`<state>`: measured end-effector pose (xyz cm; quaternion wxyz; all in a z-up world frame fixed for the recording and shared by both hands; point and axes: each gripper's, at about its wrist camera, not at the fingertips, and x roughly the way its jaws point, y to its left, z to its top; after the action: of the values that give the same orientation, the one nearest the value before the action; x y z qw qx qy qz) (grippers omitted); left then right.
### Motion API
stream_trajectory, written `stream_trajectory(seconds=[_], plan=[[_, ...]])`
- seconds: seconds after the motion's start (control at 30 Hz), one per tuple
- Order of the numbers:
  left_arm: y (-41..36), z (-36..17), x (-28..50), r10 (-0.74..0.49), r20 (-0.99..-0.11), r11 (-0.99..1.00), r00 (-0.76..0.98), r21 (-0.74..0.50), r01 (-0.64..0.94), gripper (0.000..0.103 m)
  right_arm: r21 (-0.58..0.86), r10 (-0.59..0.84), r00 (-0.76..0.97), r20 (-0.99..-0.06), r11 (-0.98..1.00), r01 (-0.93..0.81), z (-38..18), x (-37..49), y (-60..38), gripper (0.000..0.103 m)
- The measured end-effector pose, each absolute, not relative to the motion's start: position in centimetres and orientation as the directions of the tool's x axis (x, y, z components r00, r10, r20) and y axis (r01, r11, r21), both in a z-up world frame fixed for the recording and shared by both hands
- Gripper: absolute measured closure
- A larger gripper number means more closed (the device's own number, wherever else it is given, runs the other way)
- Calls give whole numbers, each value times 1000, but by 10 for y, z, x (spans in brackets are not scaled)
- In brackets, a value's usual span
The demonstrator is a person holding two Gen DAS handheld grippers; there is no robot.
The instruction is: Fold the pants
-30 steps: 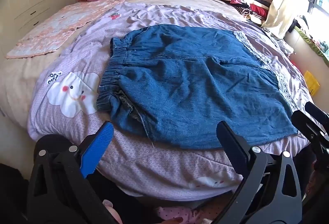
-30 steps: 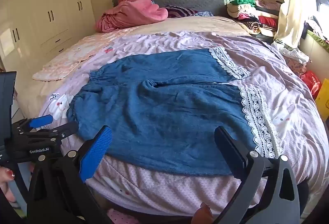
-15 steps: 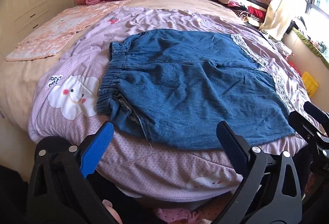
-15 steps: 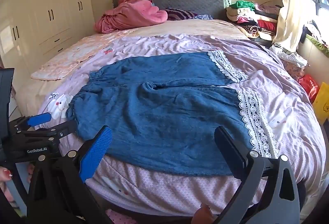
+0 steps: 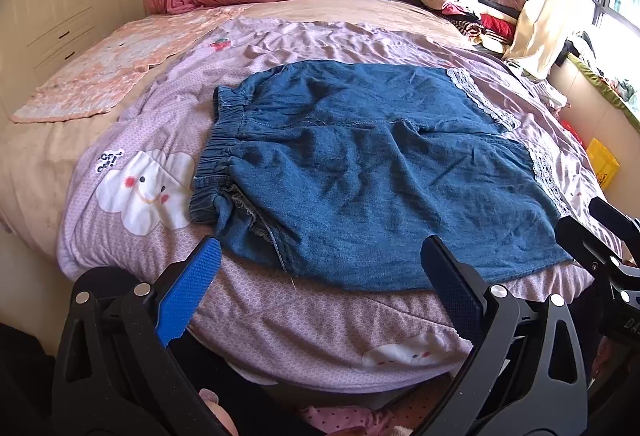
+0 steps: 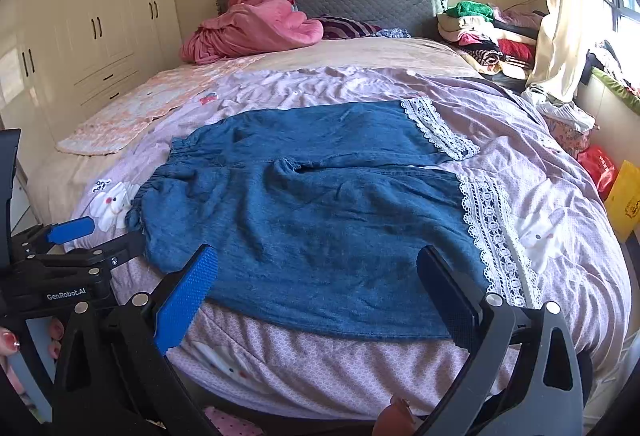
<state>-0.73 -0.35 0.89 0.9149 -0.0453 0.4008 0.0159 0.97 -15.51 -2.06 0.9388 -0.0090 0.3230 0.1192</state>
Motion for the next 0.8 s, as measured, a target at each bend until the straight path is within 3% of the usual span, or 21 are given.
stream_trajectory(seconds=[0.8], plan=[[-2,13,-8,12,-726,996,687,-56,-76,9,65,222,757,-615,971,-232,-24,15,-155,4]])
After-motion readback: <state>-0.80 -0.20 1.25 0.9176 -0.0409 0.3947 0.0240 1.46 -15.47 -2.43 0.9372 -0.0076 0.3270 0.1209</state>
